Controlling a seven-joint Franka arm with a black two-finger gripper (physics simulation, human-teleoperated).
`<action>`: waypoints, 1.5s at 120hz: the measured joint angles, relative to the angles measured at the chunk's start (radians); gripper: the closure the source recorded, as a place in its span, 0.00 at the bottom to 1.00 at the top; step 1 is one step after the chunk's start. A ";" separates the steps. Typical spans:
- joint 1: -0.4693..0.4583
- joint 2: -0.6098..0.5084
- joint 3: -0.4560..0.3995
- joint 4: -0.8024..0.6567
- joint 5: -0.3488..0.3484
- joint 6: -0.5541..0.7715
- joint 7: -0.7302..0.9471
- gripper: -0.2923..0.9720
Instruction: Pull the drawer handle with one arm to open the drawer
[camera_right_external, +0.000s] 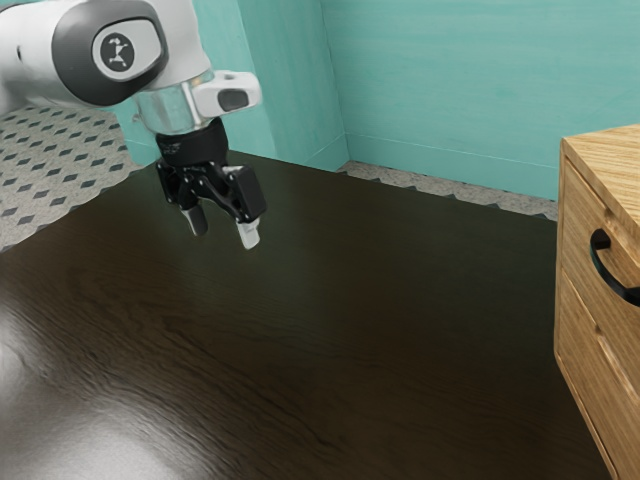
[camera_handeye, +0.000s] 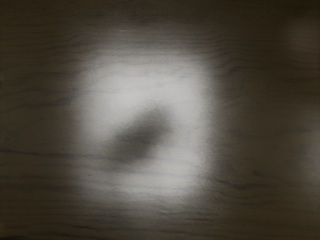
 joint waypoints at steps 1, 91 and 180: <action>0.002 0.000 0.000 0.000 0.000 0.011 0.001 0.23; 0.060 -0.012 -0.276 0.224 -0.174 0.114 0.016 0.23; -0.048 0.063 -0.460 0.146 -0.113 0.286 -0.512 0.23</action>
